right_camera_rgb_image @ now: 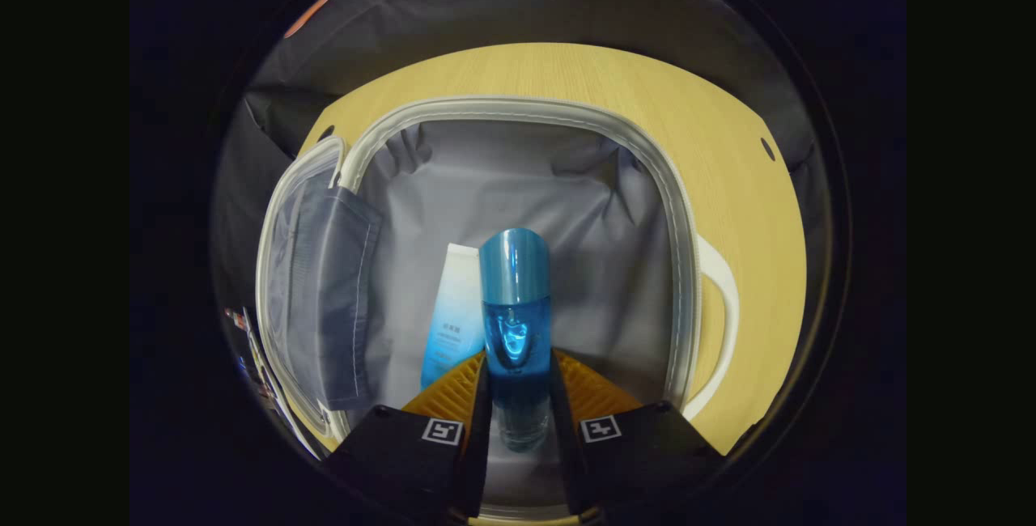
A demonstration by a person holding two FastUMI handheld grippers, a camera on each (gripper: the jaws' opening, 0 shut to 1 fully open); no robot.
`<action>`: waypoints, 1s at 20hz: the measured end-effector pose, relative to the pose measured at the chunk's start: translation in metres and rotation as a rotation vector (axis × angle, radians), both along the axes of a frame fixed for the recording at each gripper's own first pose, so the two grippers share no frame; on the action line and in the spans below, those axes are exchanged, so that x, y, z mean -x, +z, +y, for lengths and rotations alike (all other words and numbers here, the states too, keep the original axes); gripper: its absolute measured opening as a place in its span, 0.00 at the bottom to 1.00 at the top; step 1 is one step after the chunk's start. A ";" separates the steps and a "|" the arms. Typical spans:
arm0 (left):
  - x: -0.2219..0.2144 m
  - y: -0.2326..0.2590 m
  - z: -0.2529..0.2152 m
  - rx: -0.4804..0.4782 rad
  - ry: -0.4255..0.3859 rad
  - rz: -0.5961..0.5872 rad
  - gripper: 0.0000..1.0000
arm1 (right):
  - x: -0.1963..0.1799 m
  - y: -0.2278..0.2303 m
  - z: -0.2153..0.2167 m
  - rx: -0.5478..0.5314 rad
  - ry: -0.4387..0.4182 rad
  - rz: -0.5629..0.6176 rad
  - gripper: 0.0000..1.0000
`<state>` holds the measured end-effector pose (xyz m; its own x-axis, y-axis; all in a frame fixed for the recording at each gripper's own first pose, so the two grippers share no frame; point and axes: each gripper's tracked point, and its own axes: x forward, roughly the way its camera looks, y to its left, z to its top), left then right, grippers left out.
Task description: First open the suitcase, pack the skin care products into it, and then close the suitcase.
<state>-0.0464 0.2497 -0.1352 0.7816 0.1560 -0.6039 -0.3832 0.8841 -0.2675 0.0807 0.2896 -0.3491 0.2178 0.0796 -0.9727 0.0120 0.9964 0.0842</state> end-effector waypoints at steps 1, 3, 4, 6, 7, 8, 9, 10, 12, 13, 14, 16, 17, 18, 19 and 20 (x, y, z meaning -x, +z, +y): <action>-0.001 0.001 0.000 0.001 0.000 0.000 0.98 | 0.000 -0.001 0.001 0.009 0.002 0.005 0.36; 0.000 0.003 0.000 0.004 0.000 -0.002 0.98 | 0.000 0.000 0.001 0.015 0.006 0.008 0.34; 0.001 0.002 0.000 0.005 0.002 0.002 0.99 | 0.001 0.000 0.001 0.014 0.006 0.008 0.37; 0.001 0.001 0.003 0.006 0.006 0.006 0.98 | 0.004 0.000 -0.003 0.017 -0.009 0.015 0.40; 0.002 -0.001 0.004 0.011 0.007 0.006 0.98 | 0.006 0.003 -0.004 0.004 -0.014 0.021 0.41; 0.001 -0.002 0.006 0.016 0.009 0.004 0.98 | 0.010 0.006 -0.004 -0.007 -0.007 0.031 0.41; 0.000 -0.004 0.009 0.022 0.008 -0.002 0.98 | 0.014 0.011 -0.003 -0.025 0.003 0.033 0.41; -0.002 -0.006 0.014 0.020 0.007 -0.016 0.99 | 0.018 0.019 -0.002 -0.047 0.012 0.026 0.46; -0.008 -0.013 0.031 0.002 0.003 -0.047 0.98 | 0.024 0.041 -0.003 -0.091 0.038 -0.017 0.61; -0.010 -0.017 0.039 -0.006 -0.003 -0.060 0.98 | 0.027 0.055 -0.005 -0.108 0.060 -0.053 0.71; -0.014 -0.019 0.047 -0.013 -0.010 -0.082 0.98 | 0.028 0.071 -0.009 -0.120 0.093 -0.105 0.81; -0.025 -0.021 0.063 -0.032 -0.038 -0.124 0.98 | 0.025 0.107 -0.021 -0.113 0.184 -0.243 0.82; -0.032 -0.022 0.071 -0.043 -0.058 -0.144 0.98 | 0.023 0.128 -0.026 -0.107 0.232 -0.324 0.82; -0.044 -0.023 0.080 -0.051 -0.078 -0.164 0.98 | 0.018 0.141 -0.035 -0.103 0.278 -0.409 0.82; -0.056 -0.025 0.090 -0.059 -0.092 -0.179 0.99 | 0.017 0.162 -0.036 -0.108 0.333 -0.499 0.77; -0.068 -0.029 0.102 -0.055 -0.097 -0.188 0.98 | 0.020 0.184 -0.040 -0.107 0.388 -0.583 0.82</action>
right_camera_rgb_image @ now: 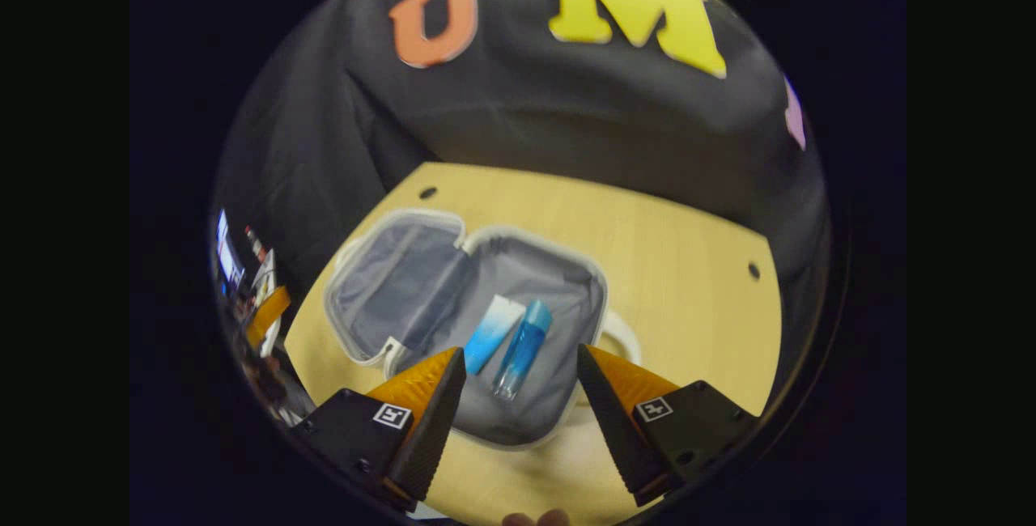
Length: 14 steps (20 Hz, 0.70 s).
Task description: First open the suitcase, pack the skin care products into it, and then close the suitcase.
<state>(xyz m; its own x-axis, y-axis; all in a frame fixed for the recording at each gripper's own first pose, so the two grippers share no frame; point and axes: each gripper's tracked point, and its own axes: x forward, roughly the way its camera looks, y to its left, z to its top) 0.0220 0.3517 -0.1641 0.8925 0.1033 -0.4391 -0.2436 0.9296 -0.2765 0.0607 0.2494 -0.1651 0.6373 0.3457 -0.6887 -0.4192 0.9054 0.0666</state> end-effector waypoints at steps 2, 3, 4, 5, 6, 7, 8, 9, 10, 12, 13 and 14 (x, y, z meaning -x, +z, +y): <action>-0.024 -0.010 0.022 0.057 0.007 -0.009 0.98 | 0.013 0.037 -0.009 0.000 0.068 -0.137 0.82; -0.034 -0.015 0.030 0.098 -0.006 -0.022 0.98 | 0.024 0.051 -0.012 -0.014 0.094 -0.171 0.77; -0.043 -0.019 0.039 0.132 -0.014 -0.038 0.98 | 0.035 0.061 -0.015 -0.029 0.112 -0.186 0.78; -0.053 -0.028 0.047 0.167 -0.018 -0.041 0.98 | 0.039 0.060 -0.016 -0.037 0.114 -0.188 0.77; -0.063 -0.040 0.054 0.209 -0.015 -0.026 0.98 | 0.043 0.061 -0.022 -0.031 0.105 -0.191 0.78; -0.070 -0.056 0.060 0.251 -0.003 0.011 0.98 | 0.046 0.063 -0.029 -0.032 0.093 -0.190 0.77; -0.075 -0.071 0.066 0.297 0.006 0.038 0.98 | 0.047 0.065 -0.035 -0.023 0.081 -0.197 0.80; -0.081 -0.083 0.069 0.338 0.014 0.060 0.98 | 0.048 0.065 -0.041 -0.018 0.068 -0.199 0.80; -0.082 -0.095 0.074 0.360 0.026 0.086 0.99 | 0.050 0.065 -0.047 -0.015 0.058 -0.195 0.80; -0.091 -0.106 0.077 0.410 0.038 0.108 0.98 | 0.055 0.063 -0.053 -0.029 0.027 -0.171 0.80; -0.095 -0.109 0.075 0.438 0.038 0.113 0.97 | 0.055 0.060 -0.058 -0.033 0.007 -0.156 0.80; -0.100 -0.114 0.074 0.464 0.041 0.121 0.96 | 0.055 0.057 -0.061 -0.037 -0.010 -0.143 0.78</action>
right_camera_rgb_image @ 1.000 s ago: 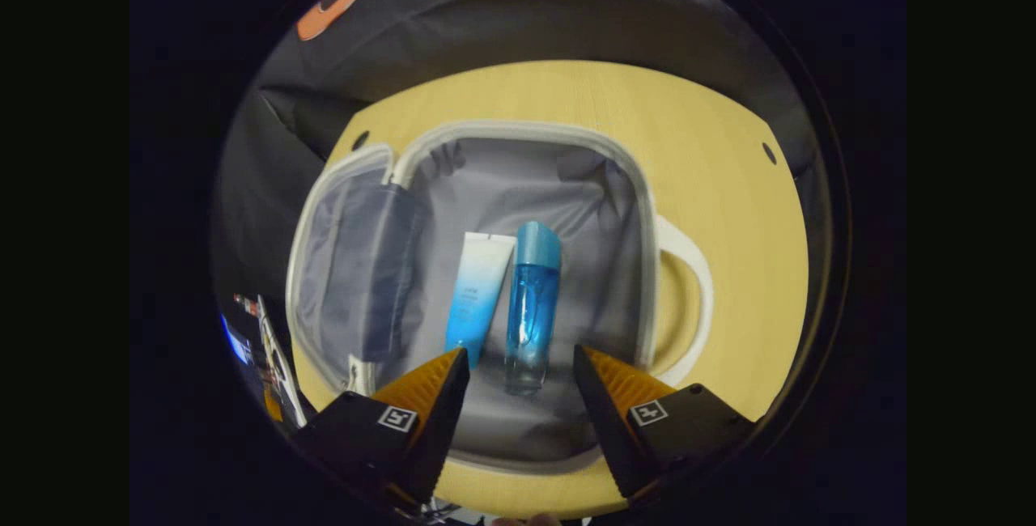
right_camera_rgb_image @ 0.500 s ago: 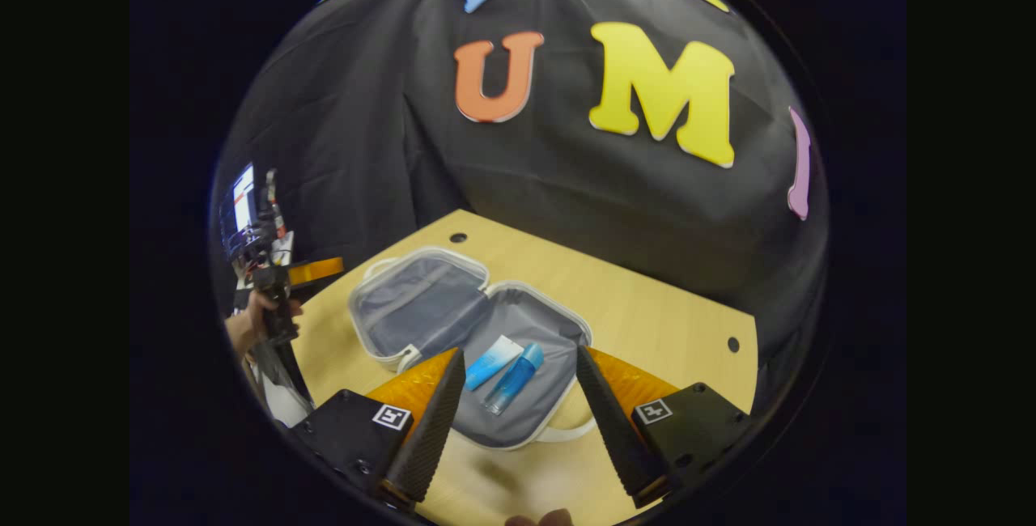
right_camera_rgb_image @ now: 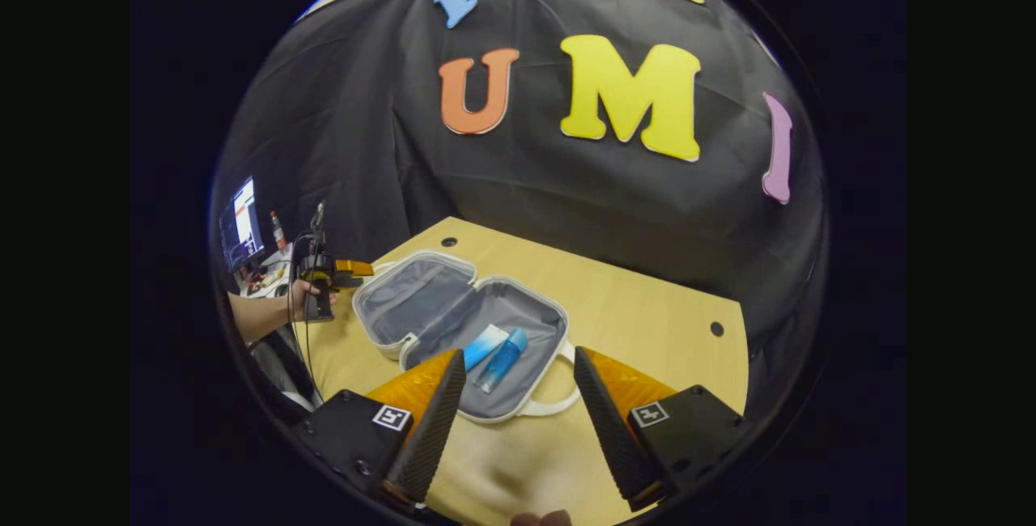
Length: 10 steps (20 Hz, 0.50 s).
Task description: First open the suitcase, pack the skin care products into it, and then close the suitcase.
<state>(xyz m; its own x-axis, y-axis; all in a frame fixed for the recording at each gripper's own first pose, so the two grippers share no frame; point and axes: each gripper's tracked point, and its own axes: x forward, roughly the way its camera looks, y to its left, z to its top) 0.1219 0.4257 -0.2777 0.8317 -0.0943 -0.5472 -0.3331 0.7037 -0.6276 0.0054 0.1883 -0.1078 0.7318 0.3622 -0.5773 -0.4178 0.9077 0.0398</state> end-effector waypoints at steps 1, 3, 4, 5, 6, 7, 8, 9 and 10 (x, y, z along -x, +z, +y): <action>-0.004 -0.003 -0.003 0.029 0.003 0.008 0.95 | 0.002 -0.002 -0.002 -0.013 -0.015 0.020 0.80; -0.013 -0.010 -0.009 0.074 0.003 0.024 1.00 | 0.004 -0.006 -0.007 -0.036 -0.042 0.047 0.80; -0.016 -0.015 -0.010 0.083 0.013 0.039 0.85 | 0.004 -0.005 -0.011 -0.038 -0.053 0.047 0.80; -0.018 -0.019 -0.010 0.094 0.021 0.054 0.77 | 0.005 -0.004 -0.014 -0.037 -0.063 0.043 0.80; -0.018 -0.020 -0.009 0.101 0.027 0.070 0.72 | 0.005 -0.002 -0.017 -0.037 -0.072 0.032 0.80; -0.019 -0.024 -0.011 0.104 0.035 0.090 0.60 | 0.005 0.001 -0.021 -0.034 -0.081 0.024 0.80; -0.021 -0.024 -0.012 0.103 0.035 0.096 0.66 | 0.005 0.004 -0.027 -0.033 -0.095 0.011 0.80; -0.022 -0.021 -0.009 0.085 0.044 0.090 0.24 | 0.005 0.008 -0.031 -0.037 -0.108 -0.001 0.80; -0.028 -0.014 -0.005 0.055 0.057 0.068 0.31 | 0.005 0.012 -0.036 -0.043 -0.125 -0.014 0.80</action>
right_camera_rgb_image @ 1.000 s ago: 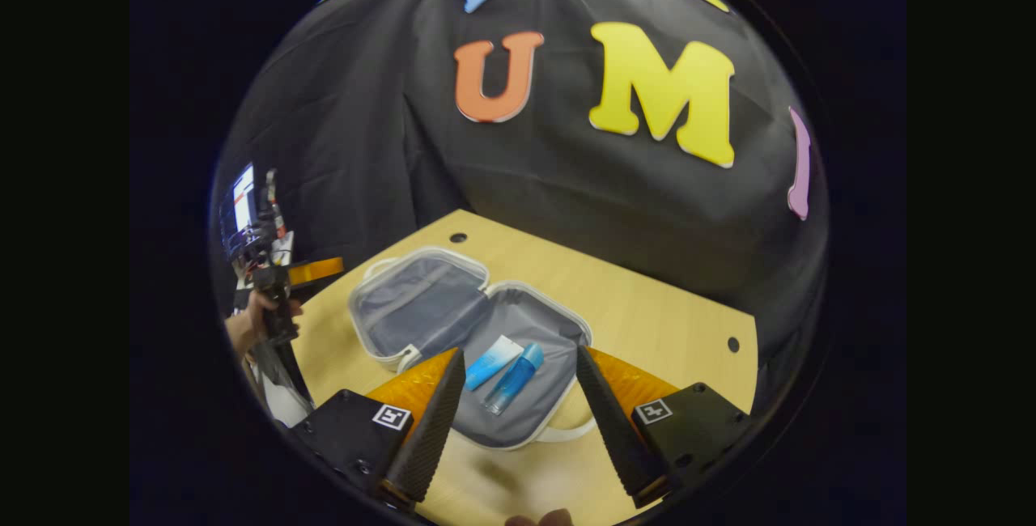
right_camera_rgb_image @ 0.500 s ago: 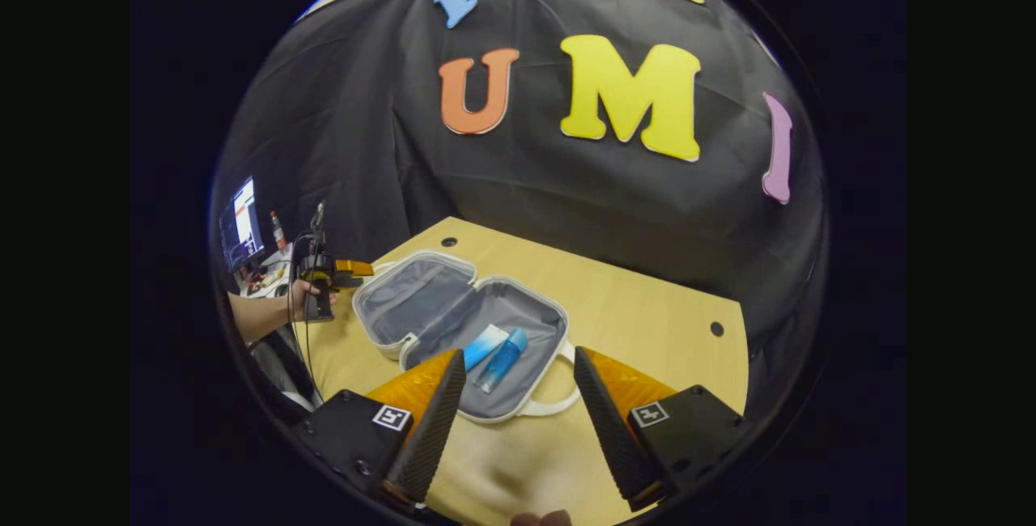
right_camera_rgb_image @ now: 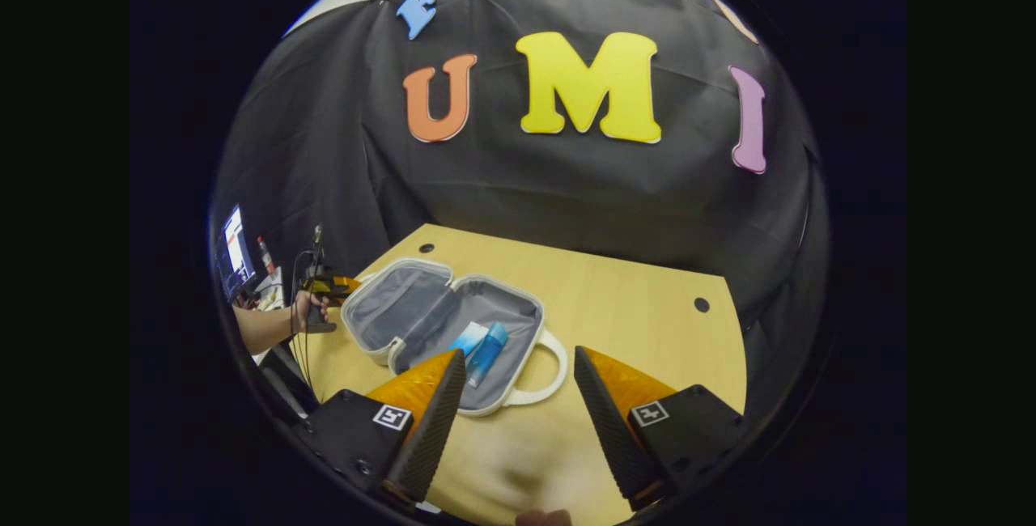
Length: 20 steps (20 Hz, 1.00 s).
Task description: First open the suitcase, pack the skin care products into it, and then close the suitcase.
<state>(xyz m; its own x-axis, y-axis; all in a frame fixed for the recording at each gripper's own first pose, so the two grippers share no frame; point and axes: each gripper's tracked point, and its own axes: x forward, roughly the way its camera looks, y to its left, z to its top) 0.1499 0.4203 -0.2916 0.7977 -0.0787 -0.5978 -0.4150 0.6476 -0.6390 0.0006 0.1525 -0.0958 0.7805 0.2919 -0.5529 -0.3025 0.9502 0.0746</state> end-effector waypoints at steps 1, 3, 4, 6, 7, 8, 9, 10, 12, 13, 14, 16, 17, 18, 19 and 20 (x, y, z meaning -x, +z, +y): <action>-0.002 0.007 0.001 -0.018 0.009 -0.015 0.22 | -0.001 0.003 -0.007 -0.001 -0.018 -0.015 0.80; -0.002 0.029 0.000 -0.069 0.009 -0.028 0.14 | -0.004 0.013 -0.023 -0.011 -0.060 -0.054 0.77; -0.002 0.042 -0.002 -0.105 -0.001 -0.037 0.14 | -0.004 0.018 -0.030 -0.014 -0.079 -0.075 0.80; -0.007 0.079 -0.009 -0.187 -0.019 -0.082 0.12 | -0.003 0.031 -0.047 -0.015 -0.120 -0.123 0.77; -0.010 0.103 -0.016 -0.224 -0.028 -0.116 0.11 | -0.001 0.037 -0.054 -0.017 -0.138 -0.146 0.80; -0.013 0.127 -0.023 -0.254 -0.034 -0.154 0.10 | 0.001 0.043 -0.062 -0.017 -0.156 -0.169 0.80; -0.015 0.154 -0.034 -0.277 -0.044 -0.193 0.10 | 0.005 0.049 -0.069 -0.018 -0.167 -0.194 0.80; -0.016 0.181 -0.049 -0.301 -0.059 -0.237 0.10 | 0.007 0.054 -0.074 -0.021 -0.175 -0.218 0.80; -0.018 0.227 -0.091 -0.341 -0.113 -0.313 0.09 | 0.013 0.062 -0.083 -0.028 -0.185 -0.253 0.80; -0.017 0.246 -0.116 -0.371 -0.154 -0.341 0.09 | 0.016 0.064 -0.086 -0.030 -0.188 -0.266 0.80; -0.017 0.259 -0.143 -0.411 -0.198 -0.361 0.09 | 0.020 0.068 -0.090 -0.026 -0.191 -0.285 0.77; -0.014 0.277 -0.193 -0.492 -0.249 -0.381 0.09 | 0.027 0.072 -0.101 -0.012 -0.196 -0.326 0.80; -0.011 0.282 -0.220 -0.530 -0.282 -0.391 0.09 | 0.032 0.072 -0.104 -0.003 -0.200 -0.335 0.80; -0.009 0.286 -0.247 -0.563 -0.307 -0.403 0.08 | 0.037 0.069 -0.108 0.006 -0.201 -0.331 0.80; -0.006 0.286 -0.269 -0.585 -0.319 -0.415 0.09 | 0.042 0.066 -0.113 0.014 -0.202 -0.326 0.80; -0.003 0.282 -0.290 -0.598 -0.332 -0.427 0.08 | 0.045 0.066 -0.119 0.023 -0.208 -0.327 0.80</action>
